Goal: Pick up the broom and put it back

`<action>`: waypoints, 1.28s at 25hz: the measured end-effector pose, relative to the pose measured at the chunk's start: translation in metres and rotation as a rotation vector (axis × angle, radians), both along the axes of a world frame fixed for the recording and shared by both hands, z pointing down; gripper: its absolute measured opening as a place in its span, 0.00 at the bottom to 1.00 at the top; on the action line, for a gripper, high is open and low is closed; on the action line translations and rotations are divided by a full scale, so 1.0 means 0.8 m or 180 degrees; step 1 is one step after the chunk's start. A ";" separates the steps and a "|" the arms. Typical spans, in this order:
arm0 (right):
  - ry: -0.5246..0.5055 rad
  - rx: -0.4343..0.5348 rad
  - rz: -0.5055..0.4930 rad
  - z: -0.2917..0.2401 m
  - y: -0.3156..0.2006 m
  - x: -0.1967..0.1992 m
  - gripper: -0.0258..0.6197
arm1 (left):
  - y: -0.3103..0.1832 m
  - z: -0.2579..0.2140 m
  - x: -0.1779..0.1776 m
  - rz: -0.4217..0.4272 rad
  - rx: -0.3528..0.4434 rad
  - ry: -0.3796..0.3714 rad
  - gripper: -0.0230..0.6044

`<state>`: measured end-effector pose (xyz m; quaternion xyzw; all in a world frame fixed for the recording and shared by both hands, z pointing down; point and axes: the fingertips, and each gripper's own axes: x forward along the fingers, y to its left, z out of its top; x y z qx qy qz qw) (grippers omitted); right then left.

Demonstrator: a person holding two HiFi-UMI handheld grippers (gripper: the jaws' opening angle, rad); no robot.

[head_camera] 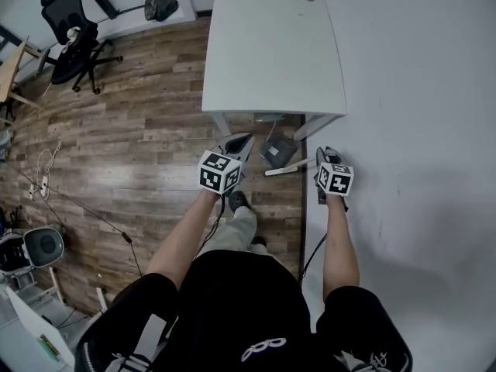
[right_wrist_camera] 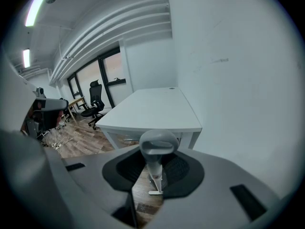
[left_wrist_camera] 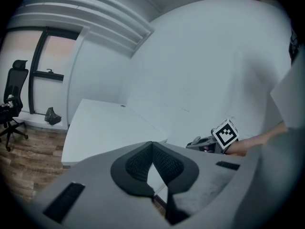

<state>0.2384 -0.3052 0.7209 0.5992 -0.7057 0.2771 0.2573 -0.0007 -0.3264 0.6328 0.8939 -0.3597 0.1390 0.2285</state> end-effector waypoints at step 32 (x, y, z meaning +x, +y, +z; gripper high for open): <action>0.0101 -0.0016 0.0022 0.007 -0.096 -0.042 0.22 | -0.068 -0.013 -0.046 0.0058 0.0075 0.0041 0.05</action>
